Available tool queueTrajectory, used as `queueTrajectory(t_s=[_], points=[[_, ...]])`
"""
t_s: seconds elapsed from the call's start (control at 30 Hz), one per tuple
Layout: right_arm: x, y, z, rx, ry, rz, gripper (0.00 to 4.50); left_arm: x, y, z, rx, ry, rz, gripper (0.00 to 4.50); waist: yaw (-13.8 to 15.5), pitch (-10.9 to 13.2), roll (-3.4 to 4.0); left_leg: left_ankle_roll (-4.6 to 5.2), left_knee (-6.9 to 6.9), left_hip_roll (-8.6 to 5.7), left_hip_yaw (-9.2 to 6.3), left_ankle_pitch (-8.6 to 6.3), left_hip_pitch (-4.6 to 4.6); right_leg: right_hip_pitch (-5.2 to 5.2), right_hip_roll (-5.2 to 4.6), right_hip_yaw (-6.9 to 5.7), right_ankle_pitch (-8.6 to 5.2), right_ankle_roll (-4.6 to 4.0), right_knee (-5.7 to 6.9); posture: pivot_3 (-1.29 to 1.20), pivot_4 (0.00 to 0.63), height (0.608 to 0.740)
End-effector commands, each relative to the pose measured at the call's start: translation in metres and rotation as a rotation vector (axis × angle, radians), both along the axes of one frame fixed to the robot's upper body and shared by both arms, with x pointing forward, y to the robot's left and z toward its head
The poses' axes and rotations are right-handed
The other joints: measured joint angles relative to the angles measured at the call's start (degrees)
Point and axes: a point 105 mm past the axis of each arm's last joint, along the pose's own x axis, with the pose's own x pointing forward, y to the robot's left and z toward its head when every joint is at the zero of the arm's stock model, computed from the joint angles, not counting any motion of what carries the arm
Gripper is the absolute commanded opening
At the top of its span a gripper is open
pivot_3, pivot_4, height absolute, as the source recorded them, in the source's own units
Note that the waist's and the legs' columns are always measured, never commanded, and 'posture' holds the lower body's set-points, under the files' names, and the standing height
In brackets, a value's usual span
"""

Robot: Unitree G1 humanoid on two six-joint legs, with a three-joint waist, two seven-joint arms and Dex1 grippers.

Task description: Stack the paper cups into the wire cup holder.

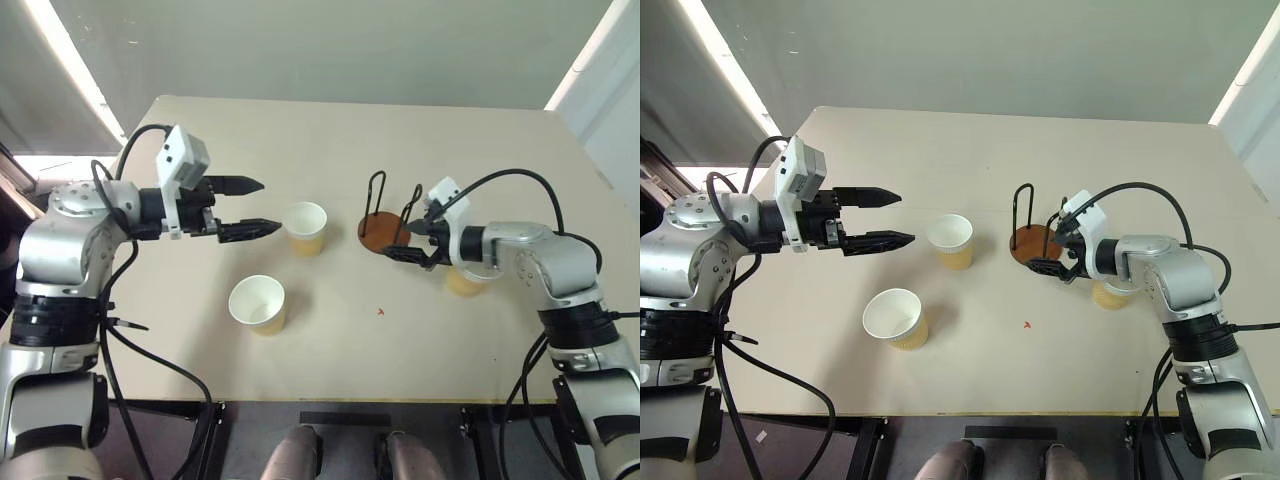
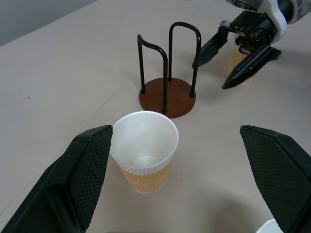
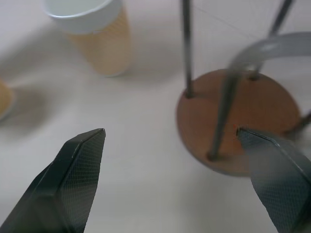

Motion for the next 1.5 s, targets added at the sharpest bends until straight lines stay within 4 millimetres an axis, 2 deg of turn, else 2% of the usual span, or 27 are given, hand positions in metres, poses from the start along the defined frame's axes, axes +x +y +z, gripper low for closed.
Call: queueTrajectory(t_s=[0.03,0.2,0.37,0.5,0.6,0.93,0.97,1.1,1.3,1.5], points=[[0.005,-0.005,0.016,-0.025,-0.068,-0.012,4.47,-0.006,0.002,0.014,-0.009,-0.063,-0.009,4.5,-0.01,0.0,0.0,0.0,0.0,0.01,0.0,0.0,0.0,0.0,0.0,0.0,0.0,0.0,0.0,0.0,0.15,0.74],[0.01,-0.008,0.026,-0.007,-0.09,-0.037,4.47,-0.006,0.002,0.013,-0.012,-0.063,-0.005,4.5,-0.04,0.0,0.0,0.0,0.0,0.0,0.01,0.0,0.0,0.0,0.0,0.0,0.0,0.0,0.01,0.0,0.15,0.74],[0.006,0.011,0.042,0.104,-0.095,-0.003,4.47,-0.004,0.001,0.013,-0.013,-0.063,-0.005,4.5,-0.12,0.0,0.0,-0.01,-0.02,0.01,0.01,0.0,0.01,-0.01,0.01,0.0,0.0,-0.01,0.01,0.0,0.15,0.74],[0.006,0.017,0.043,0.124,-0.091,-0.007,4.47,-0.003,0.001,0.012,-0.009,-0.063,-0.006,4.5,-0.02,0.0,0.0,-0.01,0.0,-0.01,0.0,0.0,-0.01,-0.01,0.01,0.0,0.0,-0.01,-0.01,0.0,0.15,0.74],[0.007,0.02,0.042,0.134,-0.084,-0.012,3.87,-0.002,0.001,0.012,-0.007,-0.064,-0.005,4.5,-0.02,0.0,0.0,-0.01,0.0,-0.01,-0.01,0.0,-0.01,-0.01,0.01,0.0,0.0,-0.01,-0.01,0.0,0.15,0.74],[0.01,0.013,0.041,0.134,-0.098,-0.036,0.23,-0.007,-0.003,0.016,-0.002,-0.058,-0.03,4.5,-0.06,0.0,0.0,-0.01,-0.01,0.0,-0.01,0.01,-0.01,-0.02,0.01,0.0,0.0,-0.01,-0.01,0.0,0.15,0.74],[0.01,0.012,0.043,0.134,-0.107,-0.031,0.04,-0.008,-0.003,0.016,0.005,-0.052,-0.037,4.5,-0.06,0.0,0.0,-0.01,-0.01,0.0,-0.01,0.01,-0.01,-0.02,0.01,0.0,-0.01,-0.01,-0.01,0.0,0.15,0.74],[-0.013,0.016,0.051,0.107,-0.17,0.126,0.04,-0.021,-0.009,0.014,0.044,0.001,-0.125,4.5,0.04,0.0,0.0,-0.01,-0.01,-0.02,-0.03,0.0,-0.07,-0.02,0.01,-0.02,-0.01,-0.01,-0.04,0.0,0.15,0.74],[-0.054,0.017,0.054,0.02,-0.127,0.335,0.04,-0.041,-0.023,0.025,0.099,0.016,-0.271,4.5,-0.04,0.0,0.0,-0.02,-0.02,0.0,-0.02,0.0,-0.12,-0.04,0.01,-0.02,-0.01,-0.01,-0.07,0.0,0.15,0.74],[-0.084,0.016,0.045,-0.068,-0.074,0.458,0.04,-0.055,-0.04,0.029,0.128,0.038,-0.395,4.5,-0.09,0.0,-0.01,-0.01,-0.02,0.01,-0.02,0.0,-0.1,-0.01,0.0,-0.02,0.0,-0.01,-0.06,0.0,0.15,0.74]])
